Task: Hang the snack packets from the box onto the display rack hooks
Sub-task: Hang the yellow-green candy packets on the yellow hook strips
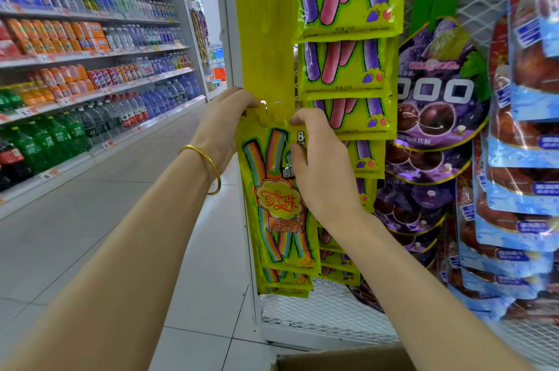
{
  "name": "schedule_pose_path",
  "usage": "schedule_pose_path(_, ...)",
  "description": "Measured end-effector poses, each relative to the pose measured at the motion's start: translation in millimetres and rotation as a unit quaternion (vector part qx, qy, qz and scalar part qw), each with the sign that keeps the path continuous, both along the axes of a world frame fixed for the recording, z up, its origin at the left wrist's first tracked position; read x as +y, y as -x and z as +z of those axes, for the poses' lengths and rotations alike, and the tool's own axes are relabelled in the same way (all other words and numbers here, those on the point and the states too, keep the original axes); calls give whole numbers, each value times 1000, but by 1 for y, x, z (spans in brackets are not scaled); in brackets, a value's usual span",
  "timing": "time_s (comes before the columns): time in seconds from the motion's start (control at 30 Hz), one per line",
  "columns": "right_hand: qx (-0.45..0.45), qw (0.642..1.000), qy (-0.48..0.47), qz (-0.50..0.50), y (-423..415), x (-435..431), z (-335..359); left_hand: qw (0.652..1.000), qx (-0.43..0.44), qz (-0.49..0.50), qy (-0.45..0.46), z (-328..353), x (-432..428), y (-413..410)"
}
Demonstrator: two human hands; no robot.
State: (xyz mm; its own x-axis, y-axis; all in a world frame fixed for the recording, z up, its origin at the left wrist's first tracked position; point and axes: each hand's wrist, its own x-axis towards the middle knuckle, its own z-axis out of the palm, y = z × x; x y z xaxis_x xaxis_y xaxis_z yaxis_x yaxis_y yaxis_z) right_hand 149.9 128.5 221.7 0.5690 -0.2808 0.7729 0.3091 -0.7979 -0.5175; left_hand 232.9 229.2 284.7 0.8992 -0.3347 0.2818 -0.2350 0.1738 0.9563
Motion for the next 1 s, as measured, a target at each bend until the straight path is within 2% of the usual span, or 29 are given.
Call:
schedule_pose_path(0.27, -9, 999, 31, -6, 3, -2, -7, 999, 12, -14, 26, -13, 6, 4)
schedule_pose_path(0.37, -43, 997, 68, -13, 4, -1, -16, 999, -31, 8, -9, -31, 12, 1)
schedule_pose_path(0.57, -97, 975, 141, -141, 11, -1, -33, 996, -79, 36, -31, -50, 14, 1)
schedule_pose_path(0.67, -63, 987, 85, -122, 14, -5, -46, 994, -100, 42, -28, -59, 15, 6)
schedule_pose_path(0.77, -71, 983, 122, -119, 25, -14, -70, 983, -105, 117, -99, -85, 21, 14)
schedule_pose_path(0.83, -31, 988, 118, -98, 34, -23, -95, 963, -110, 173, -174, -112, 28, 25)
schedule_pose_path(0.9, 45, 991, 102, -77, 43, -33, -132, 950, -108, 174, -237, -143, 33, 41)
schedule_pose_path(1.0, 221, 973, 57, -35, 59, -49, -206, 934, -71, 59, -344, -187, 29, 72)
